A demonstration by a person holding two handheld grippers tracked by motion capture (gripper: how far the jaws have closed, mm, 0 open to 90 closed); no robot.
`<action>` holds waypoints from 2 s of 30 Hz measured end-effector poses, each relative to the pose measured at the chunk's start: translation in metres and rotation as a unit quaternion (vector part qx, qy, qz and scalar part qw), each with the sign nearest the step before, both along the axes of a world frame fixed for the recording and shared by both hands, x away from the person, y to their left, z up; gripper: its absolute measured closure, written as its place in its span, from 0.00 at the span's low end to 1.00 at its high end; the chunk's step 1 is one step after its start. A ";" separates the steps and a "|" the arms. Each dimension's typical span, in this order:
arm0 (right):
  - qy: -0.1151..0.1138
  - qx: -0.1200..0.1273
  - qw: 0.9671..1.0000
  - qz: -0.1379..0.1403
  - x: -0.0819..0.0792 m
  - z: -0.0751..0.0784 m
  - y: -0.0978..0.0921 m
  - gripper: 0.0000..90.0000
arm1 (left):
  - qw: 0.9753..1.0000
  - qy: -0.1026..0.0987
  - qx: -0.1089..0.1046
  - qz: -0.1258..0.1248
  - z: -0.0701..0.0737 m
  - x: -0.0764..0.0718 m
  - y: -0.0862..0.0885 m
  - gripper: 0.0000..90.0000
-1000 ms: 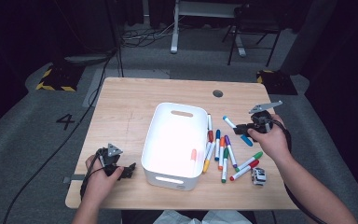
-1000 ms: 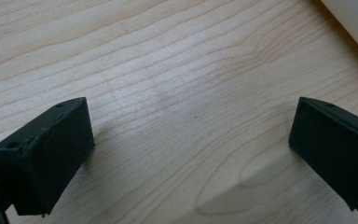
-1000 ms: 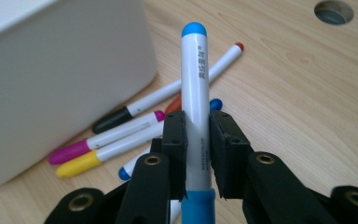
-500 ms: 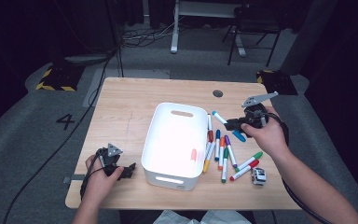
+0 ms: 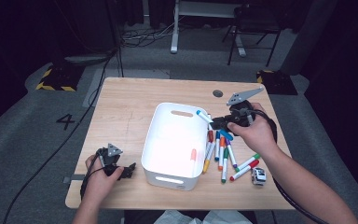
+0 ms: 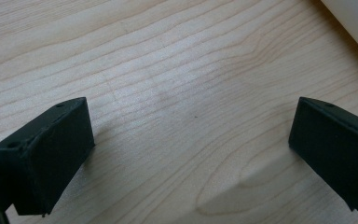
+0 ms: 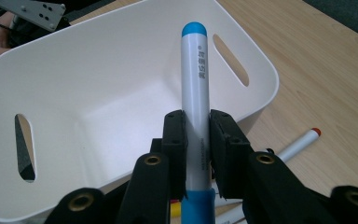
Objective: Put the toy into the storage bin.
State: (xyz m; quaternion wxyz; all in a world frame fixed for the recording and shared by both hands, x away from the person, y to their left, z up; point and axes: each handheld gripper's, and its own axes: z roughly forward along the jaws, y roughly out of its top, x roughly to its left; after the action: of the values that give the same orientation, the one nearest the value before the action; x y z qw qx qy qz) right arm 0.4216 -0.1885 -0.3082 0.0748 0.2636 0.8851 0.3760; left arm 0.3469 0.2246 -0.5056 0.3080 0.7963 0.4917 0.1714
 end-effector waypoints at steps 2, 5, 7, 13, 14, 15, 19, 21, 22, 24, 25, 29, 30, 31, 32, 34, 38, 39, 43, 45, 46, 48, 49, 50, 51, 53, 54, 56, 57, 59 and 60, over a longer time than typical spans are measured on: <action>0.001 0.001 1.000 0.002 -0.001 0.000 0.006 0.85 | 1.000 0.000 -0.001 0.000 0.000 0.000 0.000 0.00; -0.009 0.006 1.000 0.011 -0.001 -0.001 0.018 0.85 | 1.000 0.000 -0.001 0.000 0.000 0.000 0.000 0.00; -0.009 0.009 1.000 0.014 0.001 -0.002 0.025 0.85 | 1.000 0.000 -0.001 0.000 0.000 0.000 0.000 0.00; -0.012 0.009 0.999 0.029 0.000 -0.002 0.042 0.85 | 1.000 0.000 -0.001 0.000 0.000 0.000 0.000 0.00; -0.014 0.010 0.999 0.031 0.000 -0.001 0.045 0.85 | 1.000 0.000 -0.001 0.000 0.000 0.000 0.000 0.00; -0.015 0.014 0.999 0.036 0.001 -0.002 0.051 0.85 | 1.000 0.000 -0.001 0.000 0.000 0.000 0.000 0.00; -0.011 0.013 0.999 0.041 0.003 -0.006 0.058 0.85 | 1.000 0.000 0.000 0.001 0.000 0.000 0.000 0.00; -0.009 0.014 0.999 0.045 0.005 -0.009 0.063 0.85 | 1.000 0.000 0.000 0.001 0.000 0.000 0.000 0.00; -0.008 0.015 0.999 0.045 0.006 -0.010 0.066 0.85 | 1.000 0.000 0.000 0.001 0.000 0.000 0.000 0.00; -0.009 0.013 0.999 0.047 0.008 -0.014 0.071 0.85 | 1.000 0.000 -0.001 0.001 0.000 0.000 0.000 0.00; -0.007 0.013 0.999 0.050 0.008 -0.016 0.072 0.85 | 1.000 0.000 -0.001 0.001 0.000 0.000 0.000 0.00; -0.004 0.006 0.999 0.050 0.010 -0.022 0.074 0.85 | 1.000 0.000 0.000 0.001 0.000 0.000 0.000 0.00; -0.004 0.006 0.999 0.049 0.011 -0.025 0.074 0.85 | 1.000 0.000 0.000 0.001 0.000 0.000 0.000 0.00; -0.003 0.006 0.999 0.050 0.011 -0.026 0.074 0.85 | 1.000 0.000 0.000 0.001 0.000 0.000 0.000 0.00; 0.000 0.005 0.999 0.050 0.012 -0.028 0.075 0.85 | 1.000 0.000 -0.001 0.001 0.000 0.000 0.000 0.00; 0.002 -0.005 0.999 0.049 0.013 -0.033 0.076 0.85 | 1.000 0.000 0.000 0.001 0.000 0.000 0.000 0.00; 0.008 -0.023 0.998 0.055 0.011 -0.039 0.078 0.85 | 1.000 0.000 0.000 0.001 0.000 0.000 0.000 0.00; 0.006 -0.028 0.998 0.056 0.010 -0.040 0.079 0.85 | 1.000 0.000 0.000 0.001 0.000 0.000 0.000 0.00; 0.007 -0.045 0.997 0.061 0.008 -0.044 0.083 0.85 | 1.000 0.000 -0.001 0.001 0.000 0.000 0.000 0.00; 0.007 -0.052 0.997 0.063 0.007 -0.046 0.084 0.85 | 1.000 0.000 -0.001 0.001 0.000 0.000 0.000 0.00; 0.013 -0.055 0.997 0.061 0.005 -0.047 0.085 0.85 | 1.000 0.000 -0.001 0.001 0.000 0.000 0.000 0.00; 0.014 -0.061 0.996 0.064 0.004 -0.049 0.086 0.85 | 1.000 0.000 -0.001 0.001 0.000 0.000 0.000 0.00; 0.015 -0.065 0.996 0.066 0.003 -0.051 0.087 0.85 | 1.000 0.000 -0.001 0.001 0.000 0.000 0.000 0.00; 0.015 -0.069 0.995 0.069 0.001 -0.052 0.088 0.85 | 1.000 0.000 -0.001 0.001 0.000 0.000 0.000 0.00; 0.016 -0.074 0.995 0.072 0.000 -0.054 0.090 0.85 | 1.000 0.000 -0.001 0.001 0.000 0.000 0.000 0.00; 0.020 -0.077 0.994 0.074 -0.001 -0.055 0.091 0.85 | 1.000 0.000 -0.001 0.001 0.000 0.000 0.000 0.00; 0.019 -0.082 0.993 0.080 -0.002 -0.057 0.092 0.85 | 1.000 0.000 -0.001 0.001 0.000 0.000 0.000 0.00; 0.010 -0.088 0.992 0.091 -0.002 -0.059 0.094 0.85 | 1.000 0.000 -0.001 0.001 0.000 0.000 0.000 0.00; 0.010 -0.091 0.991 0.095 -0.003 -0.060 0.096 0.85 | 1.000 0.000 -0.001 0.001 0.000 0.000 0.000 0.00; 0.002 -0.097 0.990 0.105 -0.005 -0.063 0.098 0.85 | 1.000 0.000 -0.001 0.001 0.000 0.000 0.000 0.00; 0.004 -0.101 0.989 0.105 -0.007 -0.063 0.099 0.85 | 1.000 0.000 -0.001 0.001 0.000 0.000 0.000 0.00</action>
State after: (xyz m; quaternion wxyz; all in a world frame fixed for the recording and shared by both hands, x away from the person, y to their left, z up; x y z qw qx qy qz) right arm 0.4145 -0.0893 -0.3709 0.0573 0.1621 0.9416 0.2894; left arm 0.3471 0.2244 -0.5058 0.3090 0.7956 0.4924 0.1708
